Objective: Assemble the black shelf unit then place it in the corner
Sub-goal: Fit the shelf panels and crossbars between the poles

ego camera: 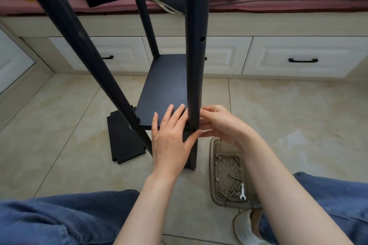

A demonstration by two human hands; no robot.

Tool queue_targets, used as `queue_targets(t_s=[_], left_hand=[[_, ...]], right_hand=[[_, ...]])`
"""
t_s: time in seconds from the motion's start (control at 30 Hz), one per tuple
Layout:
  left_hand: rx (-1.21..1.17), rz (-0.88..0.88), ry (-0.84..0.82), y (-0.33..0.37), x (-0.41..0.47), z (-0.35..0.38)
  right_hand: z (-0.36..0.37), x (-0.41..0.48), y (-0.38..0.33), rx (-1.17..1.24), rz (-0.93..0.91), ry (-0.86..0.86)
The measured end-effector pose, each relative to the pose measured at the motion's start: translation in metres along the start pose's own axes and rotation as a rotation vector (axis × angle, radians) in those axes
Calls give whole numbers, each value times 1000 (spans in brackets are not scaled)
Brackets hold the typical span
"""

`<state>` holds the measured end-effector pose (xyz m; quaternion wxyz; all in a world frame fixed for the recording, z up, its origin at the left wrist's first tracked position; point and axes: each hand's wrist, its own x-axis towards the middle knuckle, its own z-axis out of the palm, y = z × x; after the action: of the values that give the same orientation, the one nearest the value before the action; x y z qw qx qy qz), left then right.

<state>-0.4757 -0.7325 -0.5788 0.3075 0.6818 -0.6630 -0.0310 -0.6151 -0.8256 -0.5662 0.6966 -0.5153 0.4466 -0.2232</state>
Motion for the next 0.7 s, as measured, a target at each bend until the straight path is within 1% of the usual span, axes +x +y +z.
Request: queue_targets(t_s=[0.17, 0.27, 0.33, 0.47, 0.57, 0.63, 0.7], left_hand=[[56, 39, 12, -3, -1, 4], [62, 49, 26, -7, -3, 7], [60, 54, 36, -9, -3, 9], [51, 81, 80, -12, -3, 14], [60, 95, 106, -14, -3, 16], [67, 88, 109, -14, -3, 18], [72, 86, 115, -15, -3, 19]], right_hand=[[-18, -2, 12, 115, -24, -12], [-45, -6, 33, 163, -19, 84], [-62, -5, 58, 117, 67, 181], [-74, 1, 126, 98, 318, 337], [-62, 3, 176, -60, 458, 322], [-52, 7, 207, -193, 514, 303], [-42, 11, 232, -263, 553, 298]])
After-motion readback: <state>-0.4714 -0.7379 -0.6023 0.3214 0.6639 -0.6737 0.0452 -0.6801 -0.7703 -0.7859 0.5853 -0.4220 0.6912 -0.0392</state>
